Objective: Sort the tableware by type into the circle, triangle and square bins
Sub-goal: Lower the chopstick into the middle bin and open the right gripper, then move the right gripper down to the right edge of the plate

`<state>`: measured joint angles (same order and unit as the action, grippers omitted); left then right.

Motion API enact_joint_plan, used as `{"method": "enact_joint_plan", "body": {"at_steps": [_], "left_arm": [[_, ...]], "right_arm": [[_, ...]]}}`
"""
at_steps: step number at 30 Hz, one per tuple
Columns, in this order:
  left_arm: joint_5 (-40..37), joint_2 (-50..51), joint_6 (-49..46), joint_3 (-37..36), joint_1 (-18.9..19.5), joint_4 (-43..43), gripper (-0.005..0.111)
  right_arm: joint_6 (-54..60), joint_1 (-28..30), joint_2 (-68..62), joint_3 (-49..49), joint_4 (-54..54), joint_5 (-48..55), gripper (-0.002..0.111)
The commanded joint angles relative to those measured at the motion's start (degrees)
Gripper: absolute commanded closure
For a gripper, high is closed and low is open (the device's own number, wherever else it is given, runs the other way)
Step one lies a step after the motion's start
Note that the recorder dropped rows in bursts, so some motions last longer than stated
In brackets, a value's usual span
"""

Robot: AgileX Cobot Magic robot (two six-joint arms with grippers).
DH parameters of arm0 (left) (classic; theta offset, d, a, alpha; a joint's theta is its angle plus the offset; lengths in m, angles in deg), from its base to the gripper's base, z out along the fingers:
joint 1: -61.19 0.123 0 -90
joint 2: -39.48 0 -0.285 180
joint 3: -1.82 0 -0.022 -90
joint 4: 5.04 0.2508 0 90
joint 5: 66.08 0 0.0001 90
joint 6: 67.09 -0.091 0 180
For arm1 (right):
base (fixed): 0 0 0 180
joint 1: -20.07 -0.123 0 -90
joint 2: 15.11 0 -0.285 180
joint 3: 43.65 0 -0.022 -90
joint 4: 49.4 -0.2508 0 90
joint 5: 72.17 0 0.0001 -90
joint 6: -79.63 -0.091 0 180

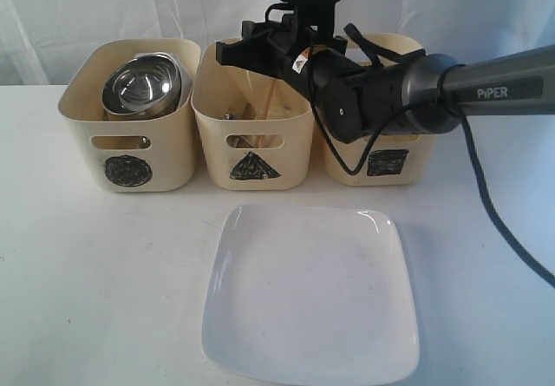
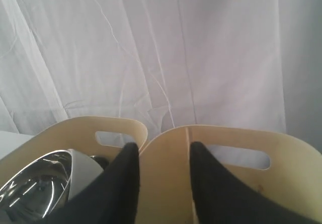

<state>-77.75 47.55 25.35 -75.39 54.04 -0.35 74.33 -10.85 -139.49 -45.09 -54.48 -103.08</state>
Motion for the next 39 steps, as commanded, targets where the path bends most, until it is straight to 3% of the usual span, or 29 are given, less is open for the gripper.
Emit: {"method": "enact_joint_plan", "body": {"at_steps": [1, 7, 16, 22, 27, 35, 39], "left_arm": [[0.01, -0.29, -0.16, 0.0, 0.11, 0.46, 0.107], [0.01, -0.29, -0.16, 0.0, 0.11, 0.46, 0.107], [0.01, -0.29, -0.16, 0.0, 0.11, 0.46, 0.107], [0.01, -0.29, -0.16, 0.0, 0.11, 0.46, 0.107], [0.01, -0.29, -0.16, 0.0, 0.11, 0.46, 0.107], [-0.11, -0.29, -0.16, 0.0, 0.11, 0.44, 0.107], [-0.22, -0.29, -0.16, 0.0, 0.11, 0.44, 0.107]], "right_arm": [[0.62, 0.11, -0.1, -0.21, 0.81, 0.0, 0.07], [0.62, 0.11, 2.9, -0.08, 0.81, 3.18, 0.07], [9.16, 0.11, 16.35, -0.08, 0.81, 31.66, 0.071], [10.61, 0.11, 25.45, 1.75, 0.81, 49.45, 0.087], [10.39, -0.01, 34.09, 7.68, -1.55, 56.4, 0.088], [6.34, -0.01, 49.24, 21.23, -4.28, 61.54, 0.104], [5.3, -0.01, 57.06, 26.79, -5.71, 65.51, 0.105]]}}
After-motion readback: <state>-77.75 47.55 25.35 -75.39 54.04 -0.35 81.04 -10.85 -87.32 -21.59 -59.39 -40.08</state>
